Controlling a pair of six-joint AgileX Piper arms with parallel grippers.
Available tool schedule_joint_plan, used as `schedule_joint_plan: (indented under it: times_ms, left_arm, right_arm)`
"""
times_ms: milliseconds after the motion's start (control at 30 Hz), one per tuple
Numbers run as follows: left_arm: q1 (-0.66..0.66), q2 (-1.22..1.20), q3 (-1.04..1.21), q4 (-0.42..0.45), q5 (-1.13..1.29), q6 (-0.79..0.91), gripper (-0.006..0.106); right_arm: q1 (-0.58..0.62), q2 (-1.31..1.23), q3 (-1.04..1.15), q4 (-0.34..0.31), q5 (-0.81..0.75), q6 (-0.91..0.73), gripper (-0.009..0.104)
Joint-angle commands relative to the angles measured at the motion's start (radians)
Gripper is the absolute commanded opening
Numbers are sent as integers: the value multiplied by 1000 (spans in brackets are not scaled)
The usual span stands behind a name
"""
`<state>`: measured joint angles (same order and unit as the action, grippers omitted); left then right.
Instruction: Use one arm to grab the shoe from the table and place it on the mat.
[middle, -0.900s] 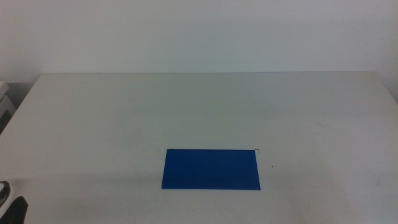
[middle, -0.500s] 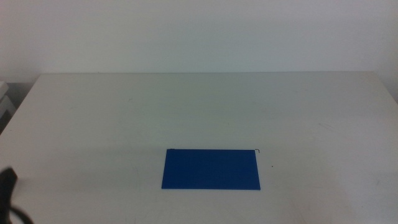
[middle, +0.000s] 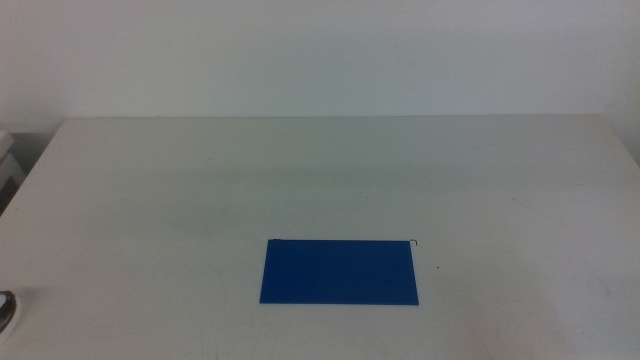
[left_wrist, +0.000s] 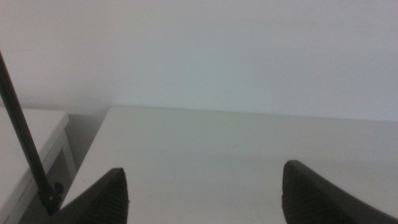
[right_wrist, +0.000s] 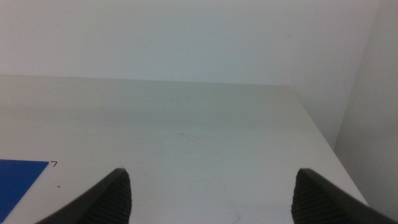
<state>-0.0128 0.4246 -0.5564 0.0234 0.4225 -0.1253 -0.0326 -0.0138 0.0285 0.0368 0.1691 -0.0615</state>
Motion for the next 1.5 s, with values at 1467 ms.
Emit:
schedule_joint_plan:
  times_ms: [1467]
  left_arm:
    - [27, 647, -832, 31, 896, 482, 86]
  right_arm:
    - [3, -21, -10, -8, -79, -13, 66]
